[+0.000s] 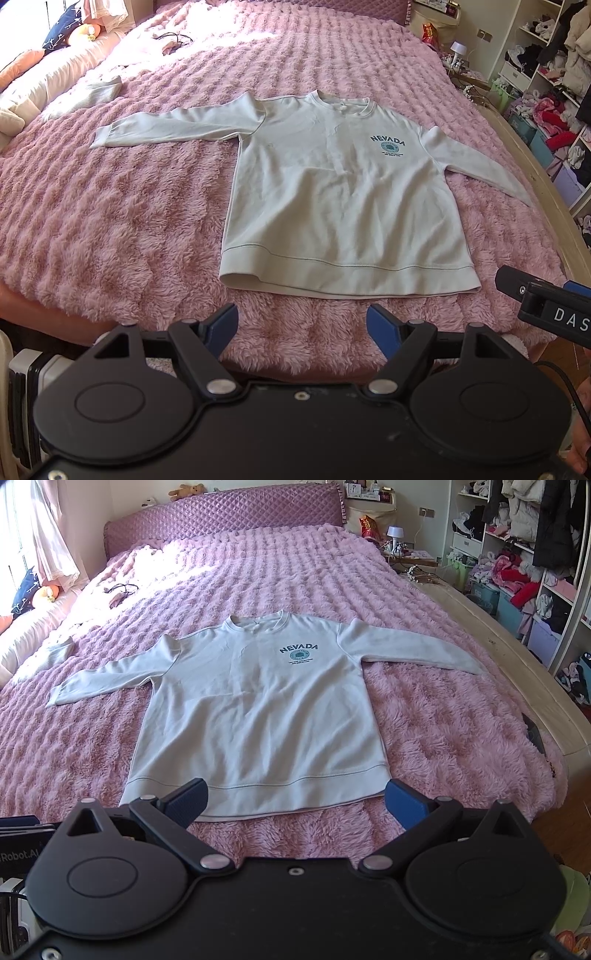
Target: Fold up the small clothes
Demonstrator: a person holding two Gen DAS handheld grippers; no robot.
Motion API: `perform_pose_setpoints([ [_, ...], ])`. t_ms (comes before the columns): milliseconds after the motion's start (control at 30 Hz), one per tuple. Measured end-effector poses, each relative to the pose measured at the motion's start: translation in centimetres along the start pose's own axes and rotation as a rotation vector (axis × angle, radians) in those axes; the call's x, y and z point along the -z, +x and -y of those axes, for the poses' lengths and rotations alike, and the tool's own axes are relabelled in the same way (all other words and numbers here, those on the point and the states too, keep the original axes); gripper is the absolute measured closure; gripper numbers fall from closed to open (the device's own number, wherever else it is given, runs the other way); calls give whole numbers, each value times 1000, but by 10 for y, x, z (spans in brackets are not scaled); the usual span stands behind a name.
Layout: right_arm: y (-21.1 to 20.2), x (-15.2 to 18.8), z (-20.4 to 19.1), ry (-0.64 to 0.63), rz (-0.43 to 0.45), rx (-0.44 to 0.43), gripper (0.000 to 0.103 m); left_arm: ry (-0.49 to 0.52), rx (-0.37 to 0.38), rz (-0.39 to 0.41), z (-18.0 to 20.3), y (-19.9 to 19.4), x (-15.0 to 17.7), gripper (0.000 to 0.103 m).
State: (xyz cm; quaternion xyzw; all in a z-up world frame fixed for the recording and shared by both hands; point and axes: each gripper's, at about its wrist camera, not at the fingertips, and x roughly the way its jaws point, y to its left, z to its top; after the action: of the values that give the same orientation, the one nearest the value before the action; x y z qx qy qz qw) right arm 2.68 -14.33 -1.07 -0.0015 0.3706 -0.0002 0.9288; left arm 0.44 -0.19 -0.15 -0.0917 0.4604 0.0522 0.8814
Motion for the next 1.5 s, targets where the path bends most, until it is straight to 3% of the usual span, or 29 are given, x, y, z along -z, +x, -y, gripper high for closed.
perform_pose_setpoints([
  [467, 2, -2, 3, 6, -2, -1, 0, -3, 4, -7, -1, 2, 1, 25],
  [667, 11, -4, 5, 10, 10, -7, 0, -53, 57, -17, -14, 19, -8, 25],
  [800, 30, -17, 5, -23, 108, -10, 0, -168, 150, -3, -45, 46, -23, 25],
  [867, 45, -27, 6, -37, 185, 14, 0, -234, 183, 13, -64, 61, -32, 25],
  [933, 66, -41, 6, -47, 215, 40, 0, -309, 166, 56, -88, 80, -46, 25],
  [1067, 121, -71, 5, -44, 167, 56, 0, -423, 151, 130, -143, 125, -83, 25],
  [1167, 159, -88, 6, 6, 175, 35, 0, -616, 172, 219, -210, 166, -114, 25],
  [1300, 216, -107, -4, 18, 134, 54, 0, -786, 131, 371, -295, 218, -148, 27],
  [1433, 268, -121, -21, -3, 99, 75, 0, -923, 10, 513, -384, 274, -188, 32],
  [1500, 288, -125, -30, 3, 67, 73, 1, -1011, 31, 539, -424, 300, -202, 32],
])
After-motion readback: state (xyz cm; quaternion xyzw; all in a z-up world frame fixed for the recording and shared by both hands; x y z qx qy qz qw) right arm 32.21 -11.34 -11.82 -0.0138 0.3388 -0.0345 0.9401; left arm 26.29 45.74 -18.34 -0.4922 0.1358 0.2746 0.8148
